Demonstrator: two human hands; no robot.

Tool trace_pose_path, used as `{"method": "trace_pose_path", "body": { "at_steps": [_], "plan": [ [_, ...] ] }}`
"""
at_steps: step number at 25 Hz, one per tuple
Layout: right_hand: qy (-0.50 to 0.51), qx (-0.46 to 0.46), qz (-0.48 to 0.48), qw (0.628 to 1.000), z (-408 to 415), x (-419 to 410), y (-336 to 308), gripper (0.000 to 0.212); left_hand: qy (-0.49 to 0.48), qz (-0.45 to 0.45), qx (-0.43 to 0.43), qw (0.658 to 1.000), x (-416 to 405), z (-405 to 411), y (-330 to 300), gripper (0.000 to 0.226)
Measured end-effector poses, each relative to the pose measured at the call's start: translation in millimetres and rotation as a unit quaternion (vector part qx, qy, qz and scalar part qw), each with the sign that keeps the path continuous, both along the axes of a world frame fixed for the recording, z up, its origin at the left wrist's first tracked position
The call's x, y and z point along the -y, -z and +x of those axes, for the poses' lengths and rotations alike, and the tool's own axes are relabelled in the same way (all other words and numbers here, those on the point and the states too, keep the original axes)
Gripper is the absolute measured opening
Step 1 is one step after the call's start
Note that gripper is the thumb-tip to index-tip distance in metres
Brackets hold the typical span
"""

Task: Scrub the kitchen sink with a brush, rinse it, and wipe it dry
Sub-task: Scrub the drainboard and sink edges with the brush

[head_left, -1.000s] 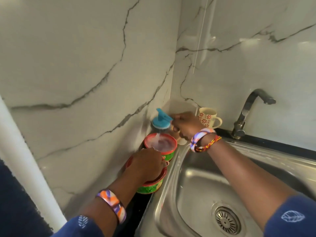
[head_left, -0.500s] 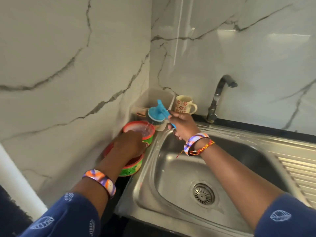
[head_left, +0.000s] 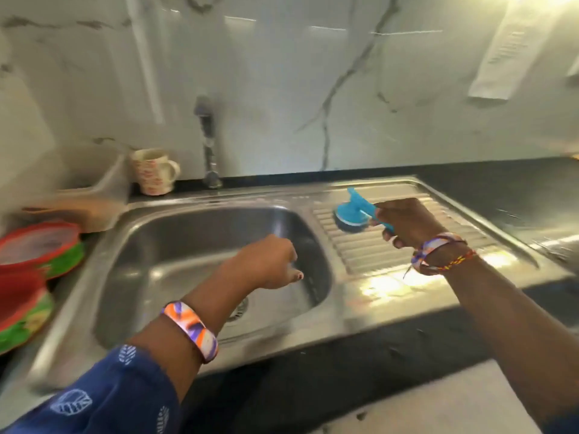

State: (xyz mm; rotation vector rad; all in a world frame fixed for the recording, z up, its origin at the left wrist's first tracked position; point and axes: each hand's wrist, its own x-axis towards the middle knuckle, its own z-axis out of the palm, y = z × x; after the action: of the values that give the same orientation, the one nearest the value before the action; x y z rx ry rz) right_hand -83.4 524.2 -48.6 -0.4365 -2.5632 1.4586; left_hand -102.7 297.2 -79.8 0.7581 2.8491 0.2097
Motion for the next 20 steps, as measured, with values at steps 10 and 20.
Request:
{"method": "trace_pose_path", "body": {
  "at_steps": [10, 20],
  "plan": [
    [-0.119, 0.059, 0.228, 0.964, 96, 1, 45, 0.03, 0.02, -0.196, 0.169, 0.966, -83, -10, 35, 0.034],
    [0.142, 0.102, 0.206, 0.963, 94, -130, 39, 0.032, -0.063, -0.045, 0.284, 0.956, -36, 1, 50, 0.026]
  ]
}}
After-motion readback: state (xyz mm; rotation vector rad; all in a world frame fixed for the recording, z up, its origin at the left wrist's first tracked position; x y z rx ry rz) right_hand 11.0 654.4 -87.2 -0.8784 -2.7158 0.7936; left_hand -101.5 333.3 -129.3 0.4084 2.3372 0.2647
